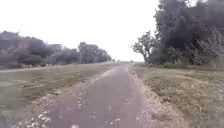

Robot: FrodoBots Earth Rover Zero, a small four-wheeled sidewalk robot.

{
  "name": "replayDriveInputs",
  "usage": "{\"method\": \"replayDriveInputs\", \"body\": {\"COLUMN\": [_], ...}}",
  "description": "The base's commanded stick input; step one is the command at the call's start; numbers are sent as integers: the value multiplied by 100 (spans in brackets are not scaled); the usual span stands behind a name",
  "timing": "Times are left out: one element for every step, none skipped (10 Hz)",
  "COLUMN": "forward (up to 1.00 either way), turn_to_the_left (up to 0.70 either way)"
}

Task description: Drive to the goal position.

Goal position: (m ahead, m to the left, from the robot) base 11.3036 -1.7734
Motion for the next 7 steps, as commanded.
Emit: {"method": "replayDriveInputs", "body": {"forward": [60, 60, 60, 60, 60, 60, 60], "turn_to_the_left": [-14, -14, -14, -14, -14, -14, -14]}}
